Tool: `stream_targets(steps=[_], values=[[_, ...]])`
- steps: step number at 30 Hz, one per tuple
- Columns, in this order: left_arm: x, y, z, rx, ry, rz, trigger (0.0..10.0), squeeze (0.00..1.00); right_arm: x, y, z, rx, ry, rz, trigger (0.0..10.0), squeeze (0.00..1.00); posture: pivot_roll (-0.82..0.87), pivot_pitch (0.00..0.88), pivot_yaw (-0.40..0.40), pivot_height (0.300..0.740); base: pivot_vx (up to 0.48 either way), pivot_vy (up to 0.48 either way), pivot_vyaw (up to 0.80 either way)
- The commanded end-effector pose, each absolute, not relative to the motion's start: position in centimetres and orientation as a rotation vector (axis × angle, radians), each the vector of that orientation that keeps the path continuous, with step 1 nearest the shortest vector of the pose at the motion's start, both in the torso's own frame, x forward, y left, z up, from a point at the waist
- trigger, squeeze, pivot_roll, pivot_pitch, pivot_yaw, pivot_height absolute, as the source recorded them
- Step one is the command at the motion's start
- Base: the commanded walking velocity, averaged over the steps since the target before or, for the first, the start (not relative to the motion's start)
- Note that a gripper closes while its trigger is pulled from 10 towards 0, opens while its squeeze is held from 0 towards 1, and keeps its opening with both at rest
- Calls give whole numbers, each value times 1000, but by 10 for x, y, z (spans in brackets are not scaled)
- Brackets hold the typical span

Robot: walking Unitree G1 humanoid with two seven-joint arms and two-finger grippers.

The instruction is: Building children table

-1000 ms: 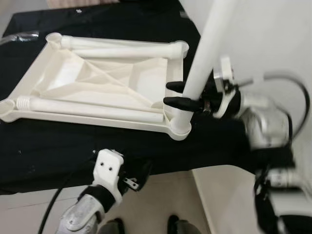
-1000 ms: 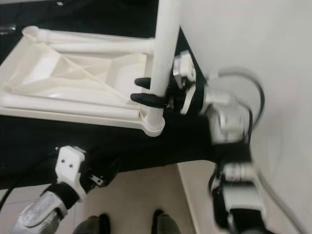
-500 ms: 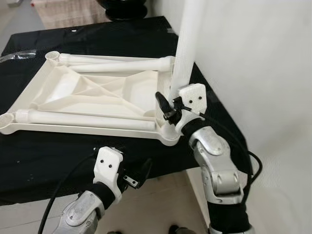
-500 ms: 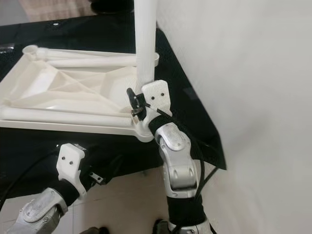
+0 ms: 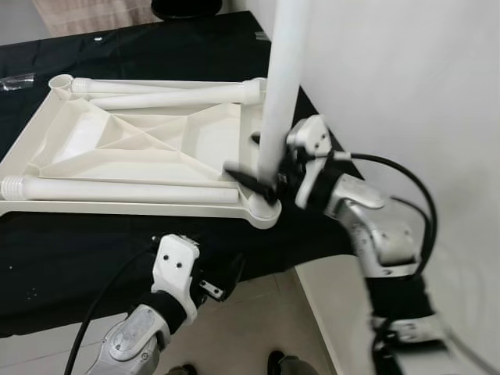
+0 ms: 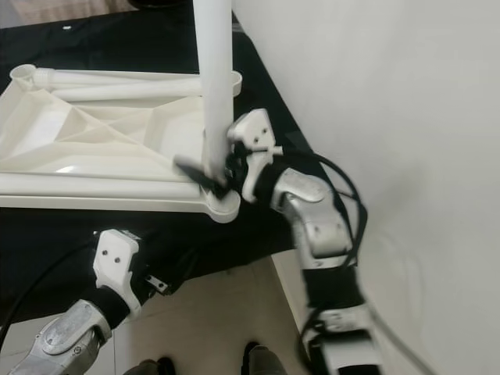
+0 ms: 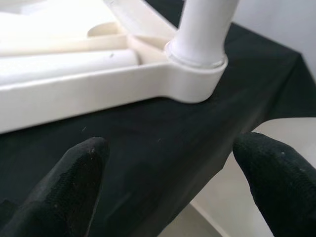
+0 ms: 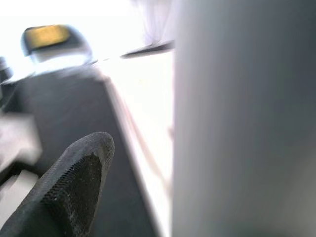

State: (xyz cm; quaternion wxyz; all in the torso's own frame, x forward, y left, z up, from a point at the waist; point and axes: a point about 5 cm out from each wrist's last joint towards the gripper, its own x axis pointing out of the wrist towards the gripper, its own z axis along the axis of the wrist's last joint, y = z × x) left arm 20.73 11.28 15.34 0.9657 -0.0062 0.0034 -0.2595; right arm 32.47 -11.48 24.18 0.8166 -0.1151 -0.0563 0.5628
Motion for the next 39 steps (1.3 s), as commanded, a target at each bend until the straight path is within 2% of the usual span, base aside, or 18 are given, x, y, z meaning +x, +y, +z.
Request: stream_targets(steps=[1,3,7,14,15,26,33,34,35,36,37,38,39], values=[[205,112,153,-10,7,-522,10000,0,323,-112,244,-257,-127,1295,10000,0,75,243,-40,740,0,0,0],[204,112,153,-9,8,-523,10000,0,325,-115,246,-252,-119,1314,10000,0,75,243,-40,740,0,0,0],[202,113,153,-9,15,-527,10000,0,350,-128,269,-237,-114,1401,10000,0,96,253,-36,740,0,0,0],[199,114,153,-4,19,-524,10000,0,361,-141,278,-231,-95,1433,10000,0,109,260,-37,740,0,0,0],[198,114,153,-3,20,-523,10000,0,361,-143,281,-222,-81,1468,0,0,114,265,-35,740,0,0,0],[197,114,153,-4,24,-523,10000,0,362,-154,285,-190,-74,1503,0,0,101,266,-33,740,0,0,0],[198,112,153,-10,23,-523,10000,0,355,-165,269,-184,-108,1431,0,0,83,263,-39,740,0,0,0],[199,112,152,-14,20,-524,10000,0,335,-151,242,-95,-74,1274,0,0,58,256,-61,740,0,0,0],[199,112,152,-14,20,-524,10000,0,335,-151,242,-95,-74,1274,0,0,58,256,-61,740,0,0,0],[199,112,152,-14,19,-523,10000,0,323,-137,222,-42,-25,1115,0,0,57,255,-61,740,0,0,0],[200,114,152,-12,17,-520,10000,0,317,-125,202,25,39,863,0,0,47,255,-61,740,0,0,0],[201,115,152,-9,16,-517,10000,0,312,-125,186,40,88,510,0,0,43,255,-59,740,0,0,0],[202,117,152,-7,15,-515,10000,0,295,-124,171,63,140,281,0,0,39,257,-47,740,0,0,0]])
